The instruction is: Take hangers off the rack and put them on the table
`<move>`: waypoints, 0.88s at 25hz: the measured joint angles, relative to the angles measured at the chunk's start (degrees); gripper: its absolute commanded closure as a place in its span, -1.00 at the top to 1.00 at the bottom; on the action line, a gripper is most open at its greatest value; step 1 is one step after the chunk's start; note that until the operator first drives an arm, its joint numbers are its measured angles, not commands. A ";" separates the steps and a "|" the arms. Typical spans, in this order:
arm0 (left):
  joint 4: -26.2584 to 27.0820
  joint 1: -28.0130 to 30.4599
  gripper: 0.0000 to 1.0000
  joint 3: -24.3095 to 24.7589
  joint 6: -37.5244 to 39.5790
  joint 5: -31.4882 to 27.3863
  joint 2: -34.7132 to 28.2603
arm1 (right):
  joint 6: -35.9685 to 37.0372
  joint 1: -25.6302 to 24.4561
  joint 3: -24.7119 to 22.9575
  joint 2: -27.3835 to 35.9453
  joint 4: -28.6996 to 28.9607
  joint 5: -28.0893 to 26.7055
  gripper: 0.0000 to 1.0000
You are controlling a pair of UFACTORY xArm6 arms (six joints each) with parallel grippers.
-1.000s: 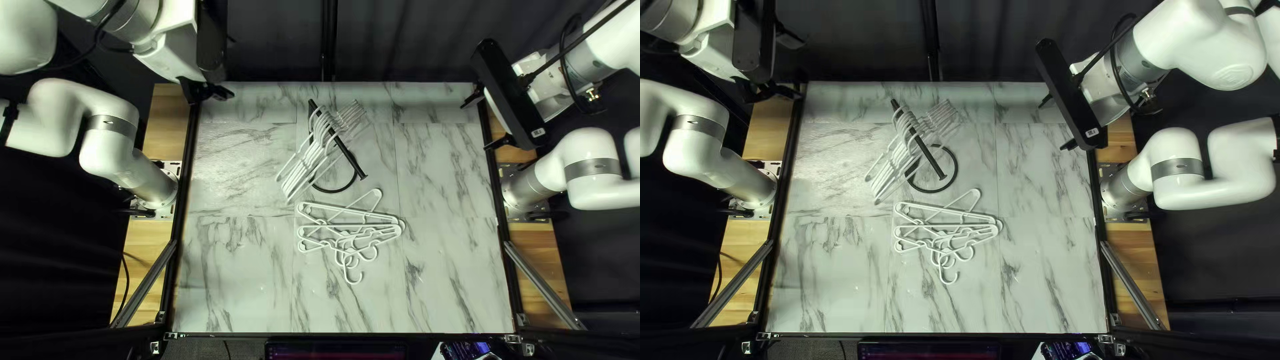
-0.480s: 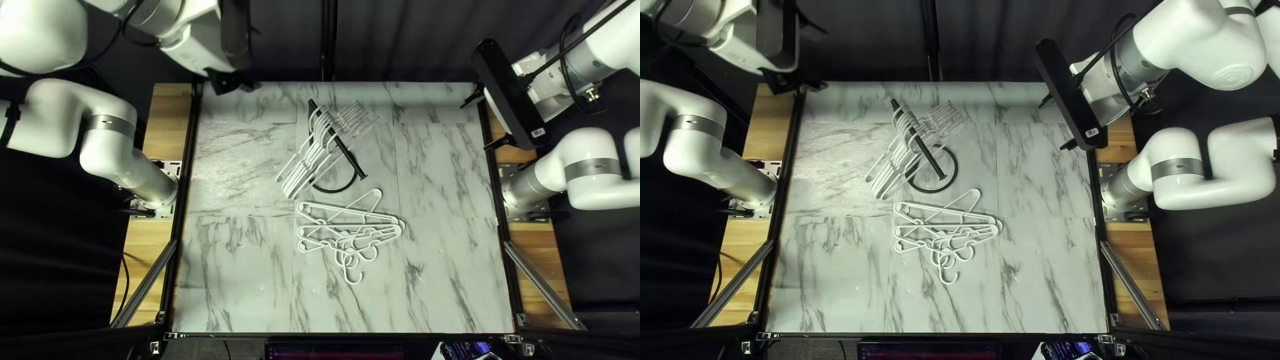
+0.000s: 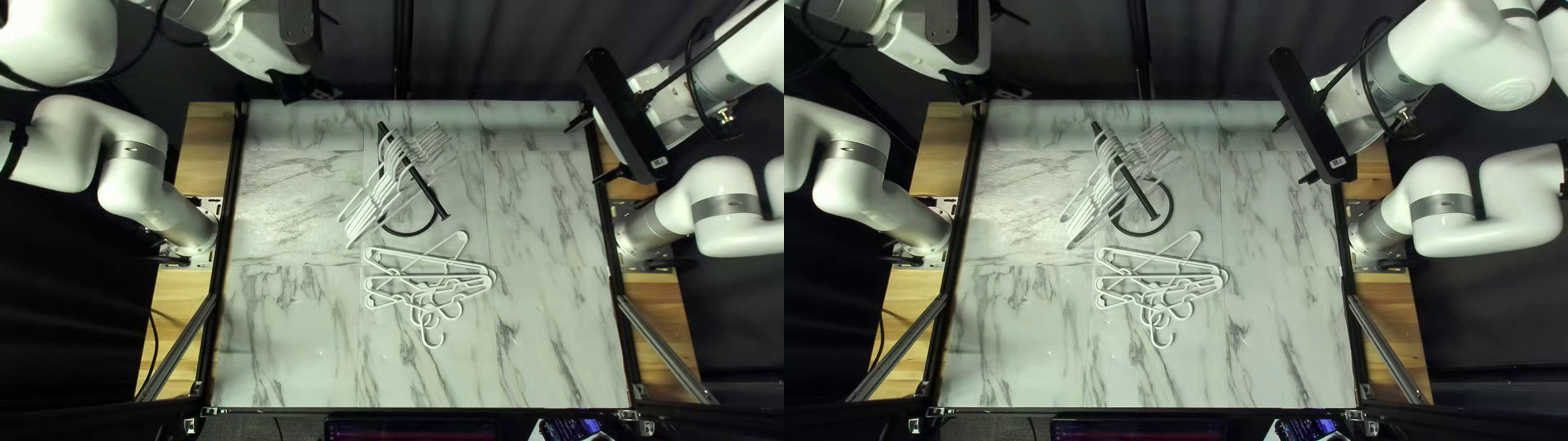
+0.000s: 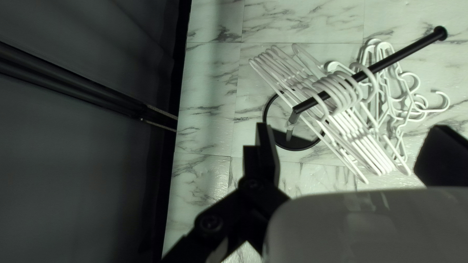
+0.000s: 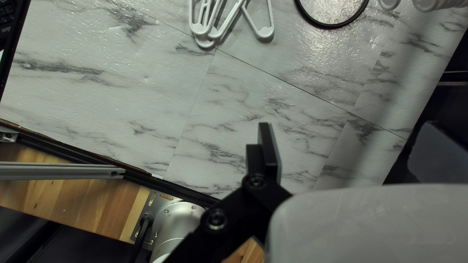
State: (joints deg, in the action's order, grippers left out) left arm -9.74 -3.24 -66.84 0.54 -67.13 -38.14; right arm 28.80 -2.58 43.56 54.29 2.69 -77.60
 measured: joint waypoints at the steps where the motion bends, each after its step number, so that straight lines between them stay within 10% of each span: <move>1: 0.00 0.00 1.00 0.00 0.00 0.00 0.00 | 0.00 0.00 0.00 0.00 0.00 0.00 1.00; 22: -5.56 -0.54 1.00 -2.83 0.05 -2.43 5.81 | 0.00 0.00 0.00 0.00 0.00 0.00 1.00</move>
State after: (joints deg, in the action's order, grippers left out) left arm -15.29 -3.78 -69.67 0.59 -69.56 -32.33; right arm 28.80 -2.58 43.56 54.29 2.69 -77.60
